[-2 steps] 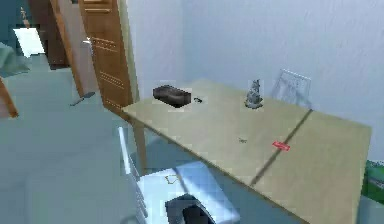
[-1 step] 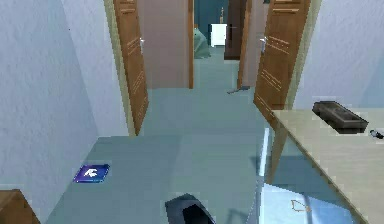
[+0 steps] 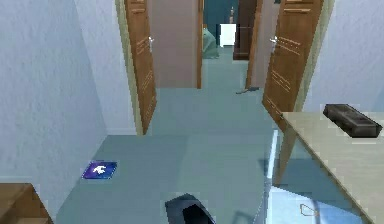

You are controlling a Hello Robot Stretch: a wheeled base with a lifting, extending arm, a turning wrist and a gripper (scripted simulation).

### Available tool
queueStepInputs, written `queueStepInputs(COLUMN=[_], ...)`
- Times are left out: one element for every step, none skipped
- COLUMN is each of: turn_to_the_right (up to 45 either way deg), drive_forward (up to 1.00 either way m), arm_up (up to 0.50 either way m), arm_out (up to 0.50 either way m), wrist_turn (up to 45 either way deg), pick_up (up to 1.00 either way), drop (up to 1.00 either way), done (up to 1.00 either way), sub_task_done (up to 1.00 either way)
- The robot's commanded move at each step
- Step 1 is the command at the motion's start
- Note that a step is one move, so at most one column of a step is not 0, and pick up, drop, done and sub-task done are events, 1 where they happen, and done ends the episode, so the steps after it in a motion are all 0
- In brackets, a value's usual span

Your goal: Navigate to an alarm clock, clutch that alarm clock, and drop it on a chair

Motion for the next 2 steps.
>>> queueStepInputs(turn_to_the_right=[45.0, 45.0], drive_forward=[0.00, 0.00], arm_up=[0.00, 0.00], arm_out=[0.00, 0.00], wrist_turn=[0.0, 0.0], pick_up=[0.00, 0.00], drop=[0.00, 0.00], done=[0.00, 0.00], sub_task_done=[0.00, 0.00])
